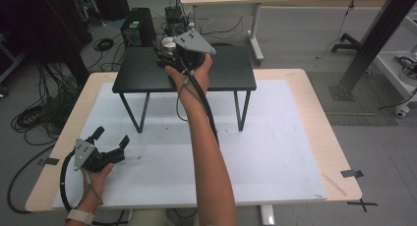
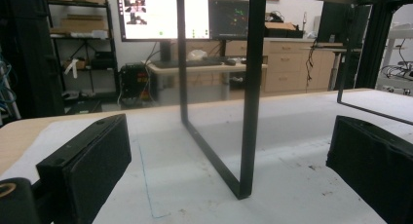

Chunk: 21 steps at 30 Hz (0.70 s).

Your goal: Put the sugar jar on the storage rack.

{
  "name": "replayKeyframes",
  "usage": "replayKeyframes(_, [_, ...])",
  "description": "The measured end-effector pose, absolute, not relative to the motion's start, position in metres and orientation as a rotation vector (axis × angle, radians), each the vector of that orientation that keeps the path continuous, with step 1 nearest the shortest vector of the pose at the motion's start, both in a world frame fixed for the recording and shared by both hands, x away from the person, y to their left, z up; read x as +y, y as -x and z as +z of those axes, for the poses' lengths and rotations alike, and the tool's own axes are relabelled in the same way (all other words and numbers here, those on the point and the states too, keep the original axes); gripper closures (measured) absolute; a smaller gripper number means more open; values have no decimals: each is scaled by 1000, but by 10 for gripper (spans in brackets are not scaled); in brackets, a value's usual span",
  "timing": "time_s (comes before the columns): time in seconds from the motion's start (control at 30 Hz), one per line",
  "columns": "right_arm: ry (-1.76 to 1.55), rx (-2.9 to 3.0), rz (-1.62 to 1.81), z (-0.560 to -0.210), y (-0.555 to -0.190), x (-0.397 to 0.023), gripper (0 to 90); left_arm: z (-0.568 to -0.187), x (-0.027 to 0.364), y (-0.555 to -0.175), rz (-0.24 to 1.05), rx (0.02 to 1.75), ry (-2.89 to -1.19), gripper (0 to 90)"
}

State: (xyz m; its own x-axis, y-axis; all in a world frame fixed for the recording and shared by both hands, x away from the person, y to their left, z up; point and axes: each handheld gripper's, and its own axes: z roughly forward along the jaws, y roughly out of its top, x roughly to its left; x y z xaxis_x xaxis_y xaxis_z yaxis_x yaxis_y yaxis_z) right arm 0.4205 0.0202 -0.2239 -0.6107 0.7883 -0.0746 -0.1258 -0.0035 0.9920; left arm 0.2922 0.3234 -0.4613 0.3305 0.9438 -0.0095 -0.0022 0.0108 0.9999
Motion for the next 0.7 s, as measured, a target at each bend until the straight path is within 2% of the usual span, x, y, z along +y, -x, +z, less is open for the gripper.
replayKeyframes(0.33, [-643, 1574, 1731, -223, -382, 6, 177, -461, 323, -292, 953, 960, -1340, 24])
replayKeyframes(0.7, [-605, 1594, 1727, -243, -335, -22, 134, -461, 323, -292, 953, 960, -1340, 25])
